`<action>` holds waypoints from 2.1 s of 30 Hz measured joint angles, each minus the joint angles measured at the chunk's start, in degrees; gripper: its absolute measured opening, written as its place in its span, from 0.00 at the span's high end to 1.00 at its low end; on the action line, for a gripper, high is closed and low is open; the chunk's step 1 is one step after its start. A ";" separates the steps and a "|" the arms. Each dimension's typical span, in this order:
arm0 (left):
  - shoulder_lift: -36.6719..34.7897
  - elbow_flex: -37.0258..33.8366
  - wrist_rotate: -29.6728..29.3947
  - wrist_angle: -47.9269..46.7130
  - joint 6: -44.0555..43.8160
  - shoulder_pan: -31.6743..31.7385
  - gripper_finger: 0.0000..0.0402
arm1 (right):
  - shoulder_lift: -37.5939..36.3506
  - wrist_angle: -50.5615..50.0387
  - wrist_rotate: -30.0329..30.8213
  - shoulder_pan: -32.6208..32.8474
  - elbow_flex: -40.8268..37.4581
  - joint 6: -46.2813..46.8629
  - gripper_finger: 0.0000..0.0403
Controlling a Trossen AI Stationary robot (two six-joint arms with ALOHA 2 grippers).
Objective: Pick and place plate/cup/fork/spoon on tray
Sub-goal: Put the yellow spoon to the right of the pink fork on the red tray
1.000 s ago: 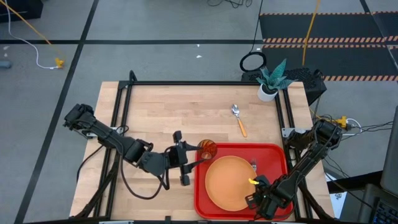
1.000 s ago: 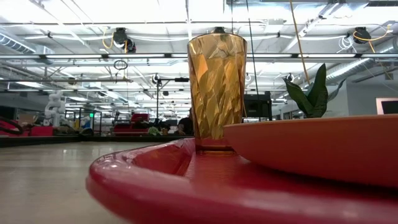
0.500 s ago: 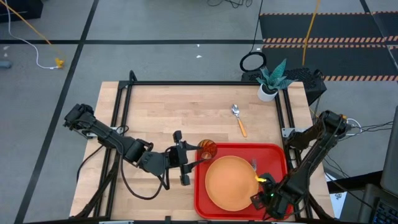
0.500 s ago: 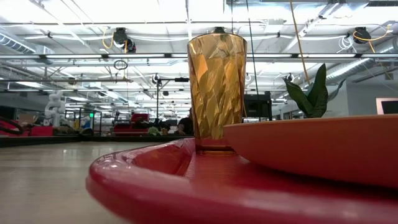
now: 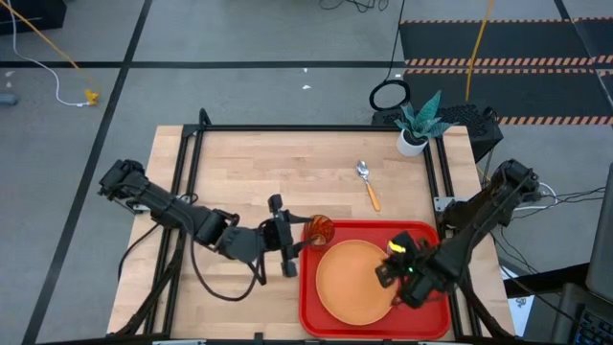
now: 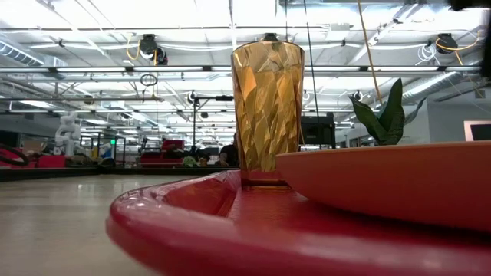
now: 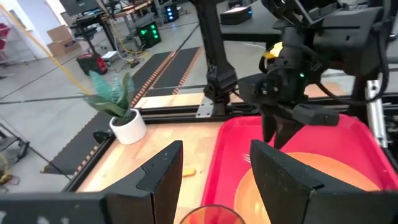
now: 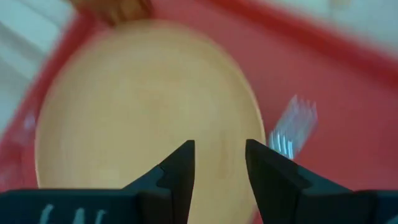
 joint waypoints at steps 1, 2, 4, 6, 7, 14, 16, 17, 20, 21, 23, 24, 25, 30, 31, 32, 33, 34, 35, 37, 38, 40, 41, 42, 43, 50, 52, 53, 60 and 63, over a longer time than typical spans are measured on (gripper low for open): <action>0.00 0.00 -0.03 -0.11 0.01 0.36 0.52 | -0.19 0.36 2.23 -1.15 0.00 -2.54 0.67; 0.00 0.00 -0.03 -0.45 0.30 0.71 0.52 | -0.36 0.56 3.88 -2.38 0.00 -5.07 0.67; 0.00 0.00 -0.05 -1.40 1.23 1.41 0.52 | -0.69 0.24 5.07 -5.43 0.00 -8.64 0.67; -0.13 0.00 -0.16 -2.38 1.76 2.13 0.52 | -0.67 -1.68 4.73 -8.95 -0.02 -10.76 0.67; -0.50 -0.01 -0.28 -3.10 1.97 2.41 0.52 | -0.63 -2.81 4.60 -10.85 -0.02 -12.24 0.67; -4.97 -0.03 -0.69 -12.73 -0.82 5.59 0.52 | -0.63 -1.27 2.77 -25.12 -0.04 -28.94 0.67; -6.52 -0.02 -1.02 -17.43 -2.04 6.36 0.52 | -0.63 -0.02 1.20 -29.30 -0.08 -34.23 0.67; -7.12 -0.04 -1.29 -19.49 -2.87 6.87 0.52 | -0.63 0.84 0.14 -31.38 -0.25 -36.53 0.67; -8.09 0.00 -2.35 -24.34 -5.30 8.64 0.52 | -0.61 2.31 -1.76 -37.80 -0.71 -42.56 0.67; -8.11 0.00 -2.68 -26.09 -6.08 9.17 0.52 | -0.63 2.57 -2.68 -40.04 -1.00 -44.13 0.67; -8.07 0.00 -3.55 -28.45 -7.42 10.37 0.52 | -0.63 4.47 -4.35 -44.50 -2.04 -47.11 0.67; -8.08 0.00 -4.18 -29.60 -8.03 10.97 0.52 | -0.63 6.19 -5.31 -46.65 -2.80 -48.40 0.67; -8.12 -0.16 -4.91 -30.28 -8.66 11.59 0.52 | -0.61 8.37 -6.87 -48.81 -3.57 -49.74 0.67; -8.02 -4.52 -5.69 -30.54 -10.58 15.81 0.52 | -0.60 20.43 -12.82 -57.12 -7.84 -59.26 0.67; -8.02 -5.21 -5.71 -31.23 -11.20 16.54 0.52 | -0.59 21.41 -13.10 -58.60 -8.44 -60.65 0.67; -8.06 -5.67 -5.75 -31.57 -11.96 17.18 0.52 | -0.59 21.78 -12.44 -59.74 -8.78 -61.73 0.67; -8.10 -6.00 -5.82 -31.87 -12.52 17.73 0.52 | -0.59 21.66 -11.64 -60.78 -8.92 -62.84 0.67; -8.13 -6.35 -5.84 -32.28 -12.97 18.15 0.52 | -0.61 21.43 -11.57 -61.76 -9.06 -63.80 0.67; -8.13 -6.60 -5.79 -32.75 -13.40 18.49 0.52 | -0.61 21.36 -11.75 -62.42 -9.09 -64.88 0.67; -8.11 -6.82 -5.71 -33.10 -14.09 19.06 0.52 | -0.61 21.27 -11.78 -63.25 -9.09 -66.67 0.67; -8.11 -6.93 -5.73 -33.10 -14.34 19.27 0.52 | -0.61 21.12 -11.79 -63.51 -9.09 -67.44 0.67; -8.13 -6.97 -5.71 -33.10 -14.58 19.43 0.52 | -0.54 20.55 -11.13 -63.87 -9.09 -68.54 0.67; -8.13 -7.01 -5.69 -33.12 -14.66 19.44 0.52 | -0.27 20.39 -10.37 -63.89 -9.09 -68.92 0.67; -8.13 -7.02 -5.66 -33.12 -14.69 19.43 0.52 | 0.01 20.34 -10.12 -63.95 -9.10 -69.13 0.67; -8.13 -7.02 -5.63 -33.10 -14.69 19.41 0.52 | 0.48 20.66 -10.14 -63.95 -9.30 -69.26 0.67; -8.13 -7.02 -5.47 -33.06 -15.13 19.21 0.52 | 3.83 24.73 -10.60 -63.89 -13.51 -68.06 0.67; -8.13 -7.02 -5.47 -32.99 -15.15 19.21 0.52 | 3.84 26.64 -10.55 -63.89 -14.62 -67.91 0.67; -8.13 -7.02 -5.47 -32.95 -15.17 19.21 0.52 | 3.82 27.93 -10.55 -63.89 -15.06 -67.88 0.67; -8.13 -7.02 -5.41 -32.88 -15.19 19.18 0.52 | 4.44 33.42 -10.51 -64.00 -18.22 -68.21 0.67; -8.13 -7.02 -5.40 -32.84 -15.19 19.21 0.52 | 5.13 34.76 -10.64 -63.98 -19.38 -68.18 0.67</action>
